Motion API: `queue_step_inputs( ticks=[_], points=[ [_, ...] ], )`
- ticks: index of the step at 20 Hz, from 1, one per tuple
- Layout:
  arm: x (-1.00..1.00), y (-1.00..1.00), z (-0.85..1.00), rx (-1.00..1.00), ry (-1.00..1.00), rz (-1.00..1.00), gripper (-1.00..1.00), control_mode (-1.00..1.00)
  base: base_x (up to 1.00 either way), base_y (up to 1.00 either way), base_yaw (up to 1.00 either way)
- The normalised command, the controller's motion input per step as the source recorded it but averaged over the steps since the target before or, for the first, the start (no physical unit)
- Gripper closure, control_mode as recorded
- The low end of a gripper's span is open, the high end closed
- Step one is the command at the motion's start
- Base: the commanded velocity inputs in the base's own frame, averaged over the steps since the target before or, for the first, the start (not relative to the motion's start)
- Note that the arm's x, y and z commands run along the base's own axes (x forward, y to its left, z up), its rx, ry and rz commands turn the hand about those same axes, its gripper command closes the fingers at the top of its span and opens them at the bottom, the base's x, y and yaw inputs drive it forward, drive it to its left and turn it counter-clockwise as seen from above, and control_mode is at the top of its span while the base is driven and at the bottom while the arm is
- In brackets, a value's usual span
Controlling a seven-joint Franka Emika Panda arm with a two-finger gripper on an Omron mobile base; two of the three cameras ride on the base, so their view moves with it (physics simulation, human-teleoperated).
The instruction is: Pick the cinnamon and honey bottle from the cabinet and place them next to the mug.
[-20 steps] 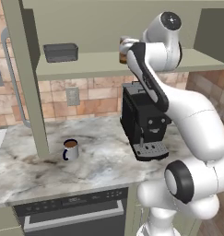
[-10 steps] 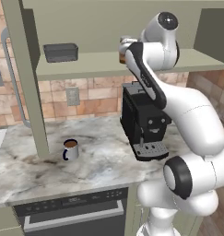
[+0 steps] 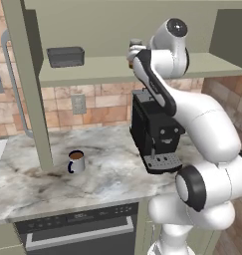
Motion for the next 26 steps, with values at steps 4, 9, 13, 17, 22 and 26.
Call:
queue_step_inputs(
  ticks=[4, 9, 13, 17, 22, 26],
  points=[
    [0.26, 0.04, 0.00, 0.00, 0.00, 0.00, -1.00, -1.00, 0.00, 0.00, 0.00],
    [0.23, 0.03, 0.00, 0.00, 0.00, 0.00, -1.00, -1.00, 0.00, 0.00, 0.00],
    [0.03, 0.02, 0.00, 0.00, 0.01, 0.00, -1.00, -1.00, 0.00, 0.00, 0.00],
    [0.00, 0.15, 0.03, -0.07, 0.09, 0.00, -1.00, -1.00, 0.00, 0.00, 0.00],
    [0.00, 0.27, 0.02, -0.11, 0.09, 0.00, -1.00, -1.00, 0.00, 0.00, 0.00],
    [0.00, 0.02, -0.01, 0.00, 0.00, 0.00, -1.00, -1.00, 0.00, 0.00, 0.00]
  ],
)
